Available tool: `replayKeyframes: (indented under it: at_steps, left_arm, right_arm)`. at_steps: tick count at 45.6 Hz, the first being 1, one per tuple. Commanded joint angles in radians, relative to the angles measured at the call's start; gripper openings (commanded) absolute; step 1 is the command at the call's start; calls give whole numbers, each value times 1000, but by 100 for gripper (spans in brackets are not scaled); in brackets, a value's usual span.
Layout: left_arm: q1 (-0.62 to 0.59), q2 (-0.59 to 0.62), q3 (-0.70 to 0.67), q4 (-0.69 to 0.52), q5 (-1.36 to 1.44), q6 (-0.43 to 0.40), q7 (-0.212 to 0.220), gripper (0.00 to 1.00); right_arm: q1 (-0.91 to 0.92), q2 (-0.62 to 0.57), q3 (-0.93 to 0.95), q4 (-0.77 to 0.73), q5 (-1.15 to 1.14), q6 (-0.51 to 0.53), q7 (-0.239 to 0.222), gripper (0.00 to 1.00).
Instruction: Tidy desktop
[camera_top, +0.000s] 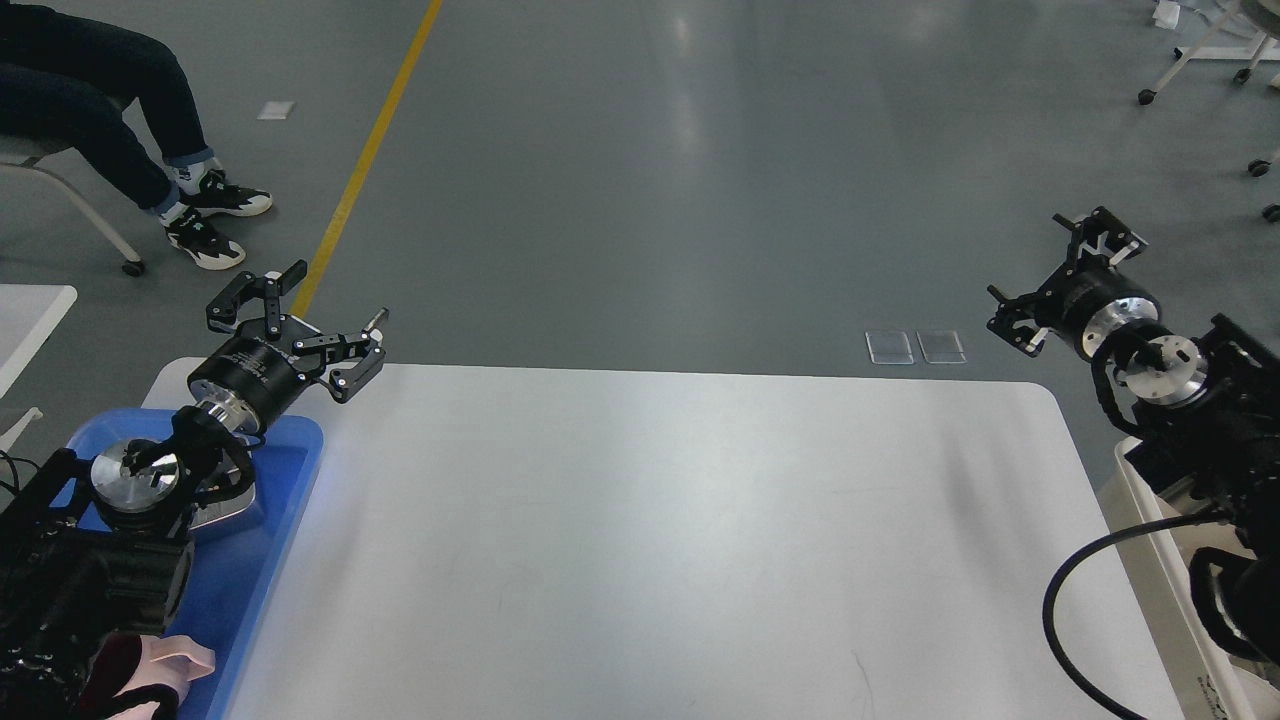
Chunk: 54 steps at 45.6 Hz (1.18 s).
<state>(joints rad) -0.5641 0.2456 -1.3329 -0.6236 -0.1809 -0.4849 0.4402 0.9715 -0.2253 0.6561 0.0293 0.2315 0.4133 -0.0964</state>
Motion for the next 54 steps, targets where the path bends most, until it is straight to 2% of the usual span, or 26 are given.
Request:
replayKeyframes:
  at_steps: [1, 9, 23, 31, 54]
  left_arm:
    - [-22, 23, 168, 1, 0, -15, 5, 98]
    - [-40, 35, 265, 5, 0, -15, 6, 98]
    - [-65, 15, 279, 94, 0, -67, -15, 98]
    - [-62, 0, 279, 123, 5, -58, -101, 98]
    - [-57, 11, 265, 123, 46, -54, -110, 98]
  right_arm:
    - [-7, 37, 7, 1, 0, 64, 3, 100]
    - [-16, 78, 8, 0, 0, 119, 38, 100]
    - [-53, 144, 4, 4, -3, 127, 110, 100]
    - [-103, 172, -7, 11, -17, 131, 112, 100]
    - [-174, 195, -9, 35, -21, 128, 112, 100]
